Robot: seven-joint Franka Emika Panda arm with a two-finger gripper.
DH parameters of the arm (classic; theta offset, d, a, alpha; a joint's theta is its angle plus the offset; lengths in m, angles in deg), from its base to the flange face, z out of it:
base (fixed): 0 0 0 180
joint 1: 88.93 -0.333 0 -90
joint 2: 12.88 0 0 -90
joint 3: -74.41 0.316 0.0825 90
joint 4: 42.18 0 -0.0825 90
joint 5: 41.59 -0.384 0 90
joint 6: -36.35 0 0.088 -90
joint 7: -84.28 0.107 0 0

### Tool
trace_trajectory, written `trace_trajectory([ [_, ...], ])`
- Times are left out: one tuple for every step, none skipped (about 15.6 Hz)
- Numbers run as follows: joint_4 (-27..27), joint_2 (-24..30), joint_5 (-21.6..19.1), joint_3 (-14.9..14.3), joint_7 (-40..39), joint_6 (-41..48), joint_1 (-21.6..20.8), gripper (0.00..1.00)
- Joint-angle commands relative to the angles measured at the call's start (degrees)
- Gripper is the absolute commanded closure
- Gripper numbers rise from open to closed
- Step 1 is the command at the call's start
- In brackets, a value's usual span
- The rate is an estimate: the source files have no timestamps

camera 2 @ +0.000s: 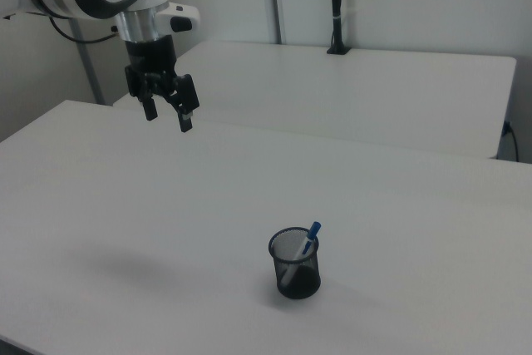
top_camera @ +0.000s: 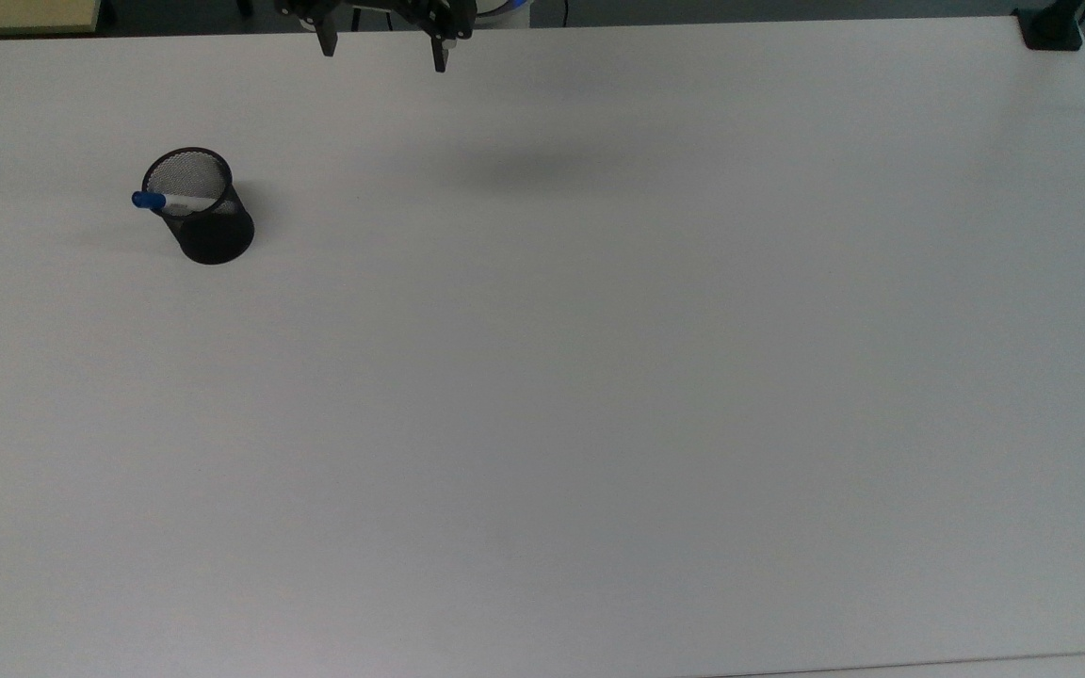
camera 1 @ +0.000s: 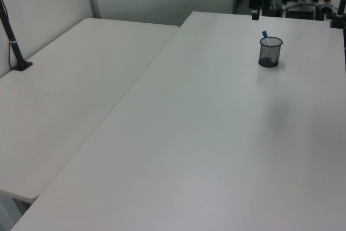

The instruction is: Remove the marker

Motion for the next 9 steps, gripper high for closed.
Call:
trace_trajectory([
  [-0.5, 0.6, -0.3, 0.0, 0.5, 0.8, -0.4, 0.00],
  [-0.5, 0.6, -0.2, 0.0, 0.3, 0.6, -0.1, 0.00],
  [-0.5, 0.4, 0.0, -0.1, 0.1, 0.4, -0.1, 0.00],
  [-0.5, 0.1, 0.3, -0.2, -0.1, 0.0, 0.0, 0.00],
  [-0.5, -0.4, 0.6, -0.3, -0.2, -1.2, 0.6, 0.00],
  [-0.5, -1.1, 1.2, -0.2, -0.2, -1.9, 1.7, 0.00],
  [-0.5, -1.7, 1.8, -0.3, -1.0, -2.0, 2.6, 0.00],
  [-0.4, -2.5, 2.1, -0.3, -2.6, -2.8, 3.5, 0.00],
  [-0.4, -2.8, 2.1, -0.2, -3.8, -4.6, 4.8, 0.00],
])
